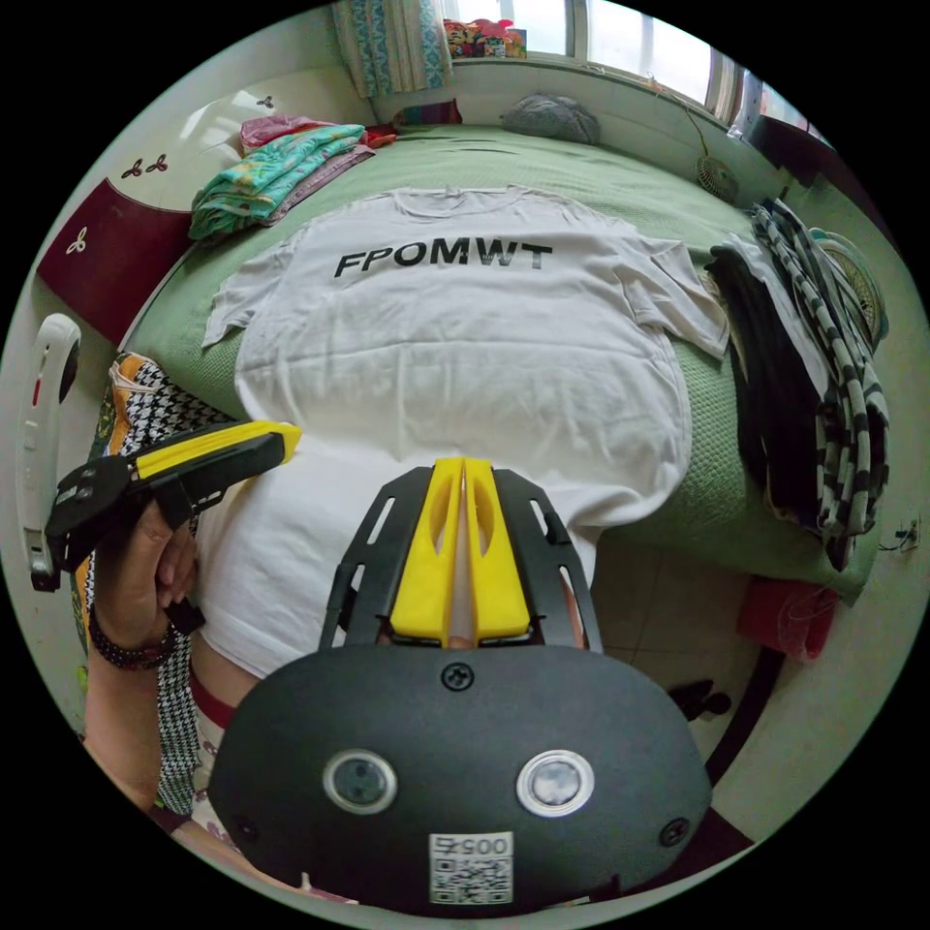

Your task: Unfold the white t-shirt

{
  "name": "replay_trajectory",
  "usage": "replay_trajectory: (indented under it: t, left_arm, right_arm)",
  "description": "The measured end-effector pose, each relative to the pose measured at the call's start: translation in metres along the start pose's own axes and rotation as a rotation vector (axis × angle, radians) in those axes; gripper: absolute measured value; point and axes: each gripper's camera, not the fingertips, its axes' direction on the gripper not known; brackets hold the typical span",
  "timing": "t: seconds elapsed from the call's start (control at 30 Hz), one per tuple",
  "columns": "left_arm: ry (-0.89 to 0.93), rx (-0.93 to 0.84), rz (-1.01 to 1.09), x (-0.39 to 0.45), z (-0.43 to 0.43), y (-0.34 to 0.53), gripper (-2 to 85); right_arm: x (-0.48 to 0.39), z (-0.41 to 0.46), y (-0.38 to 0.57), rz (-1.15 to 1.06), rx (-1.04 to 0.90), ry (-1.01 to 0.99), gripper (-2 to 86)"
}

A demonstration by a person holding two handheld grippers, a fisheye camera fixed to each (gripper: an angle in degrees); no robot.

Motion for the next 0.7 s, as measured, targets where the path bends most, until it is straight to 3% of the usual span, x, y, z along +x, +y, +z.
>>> replay_trajectory:
  t: [0.7]
  left_arm:
    - [0.000, 0.002, -0.001, -0.0103, -0.0085, 0.0096, -0.2]
  right_arm:
    - [-0.0088, 0.0023, -0.0088, 0.001, 0.002, -0.005, -0.9]
